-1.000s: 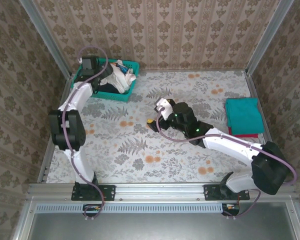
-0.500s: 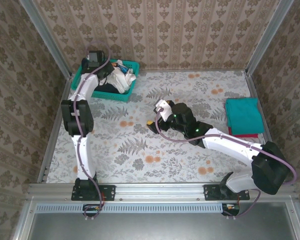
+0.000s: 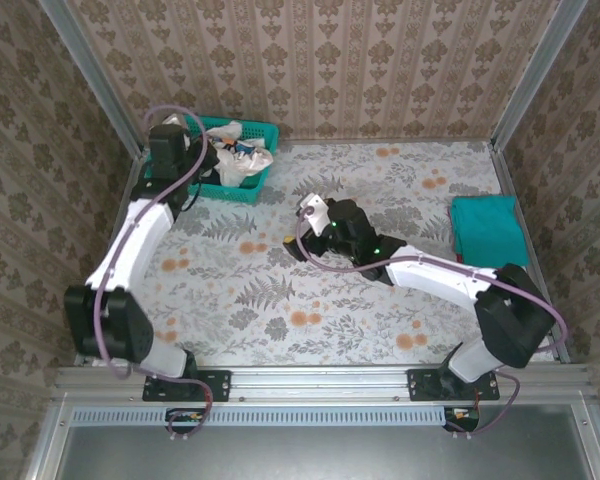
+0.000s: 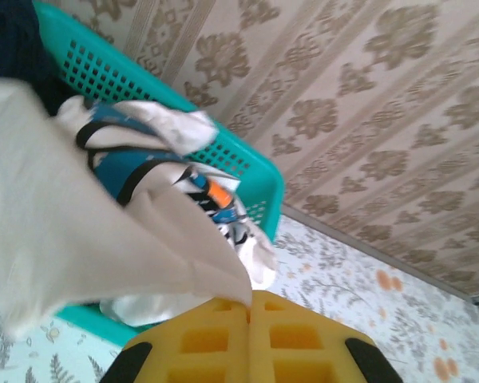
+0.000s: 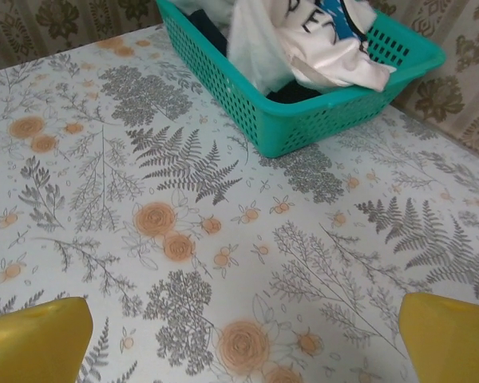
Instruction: Fold and stack the t-shirts
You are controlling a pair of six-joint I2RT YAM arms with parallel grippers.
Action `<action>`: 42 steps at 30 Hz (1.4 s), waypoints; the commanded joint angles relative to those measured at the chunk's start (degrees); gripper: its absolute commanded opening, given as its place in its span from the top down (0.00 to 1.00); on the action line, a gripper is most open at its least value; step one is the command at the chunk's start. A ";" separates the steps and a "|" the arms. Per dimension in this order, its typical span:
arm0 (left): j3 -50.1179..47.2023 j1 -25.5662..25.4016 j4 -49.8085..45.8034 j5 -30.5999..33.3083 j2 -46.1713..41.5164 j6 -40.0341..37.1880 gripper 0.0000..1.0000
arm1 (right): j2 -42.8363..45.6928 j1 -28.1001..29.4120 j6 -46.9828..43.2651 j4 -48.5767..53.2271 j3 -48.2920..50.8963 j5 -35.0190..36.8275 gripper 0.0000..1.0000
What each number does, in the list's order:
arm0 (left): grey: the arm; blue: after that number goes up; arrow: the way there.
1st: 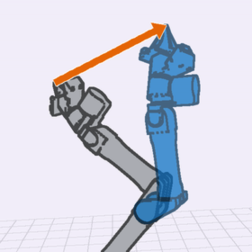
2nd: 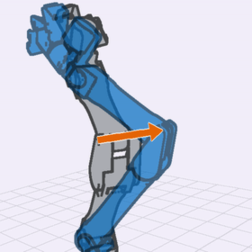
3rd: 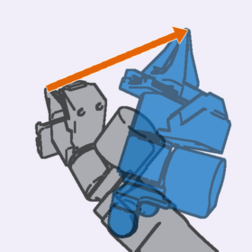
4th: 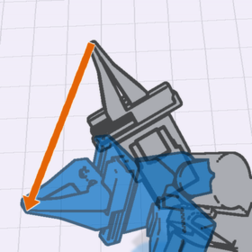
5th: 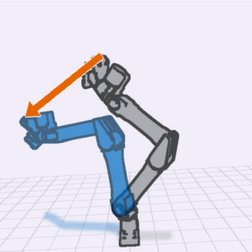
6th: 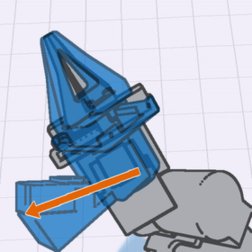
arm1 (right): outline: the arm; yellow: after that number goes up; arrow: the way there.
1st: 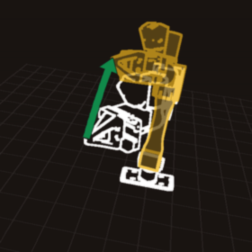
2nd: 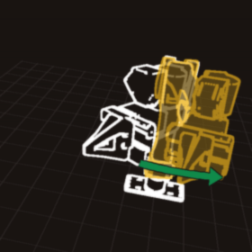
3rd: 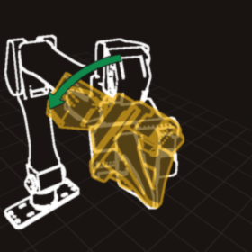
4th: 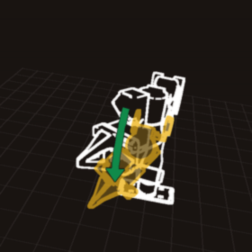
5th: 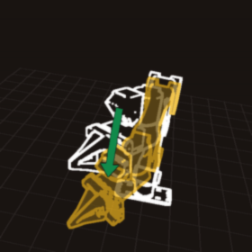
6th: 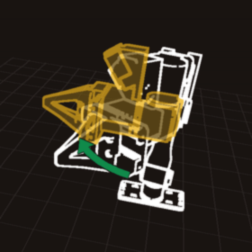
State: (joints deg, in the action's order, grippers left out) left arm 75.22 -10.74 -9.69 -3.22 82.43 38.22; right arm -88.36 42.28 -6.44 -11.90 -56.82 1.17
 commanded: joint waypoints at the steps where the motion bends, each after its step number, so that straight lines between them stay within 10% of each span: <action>1: -2.75 -2.42 0.99 3.78 -6.82 0.45 1.00 | -4.12 0.58 3.01 -4.81 -5.64 -1.26 0.00; 13: -4.09 -4.55 -2.45 5.33 -14.72 -0.03 1.00 | -29.35 2.71 1.76 -6.29 -33.94 -0.61 0.00; 21: -6.15 -4.46 -3.27 8.24 -19.04 -2.41 1.00 | -41.38 -0.49 7.52 4.03 -53.77 0.02 0.27; 31: -8.51 -3.00 -3.28 9.36 -24.39 -2.64 1.00 | -42.73 -1.08 5.34 7.58 -56.64 -2.51 0.17; 36: -8.17 -2.81 -4.20 9.91 -24.90 -3.63 1.00 | -47.46 -1.23 6.39 13.04 -64.86 -3.30 0.43; 42: -9.08 -2.17 -4.56 10.80 -26.38 -4.18 1.00 | -43.62 -1.15 8.18 11.42 -62.35 -5.03 1.00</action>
State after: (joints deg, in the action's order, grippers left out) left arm 66.00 -13.43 -16.38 6.09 58.74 35.75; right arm -134.21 41.47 0.82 -1.39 -119.31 -3.51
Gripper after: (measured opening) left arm 0.051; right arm 0.034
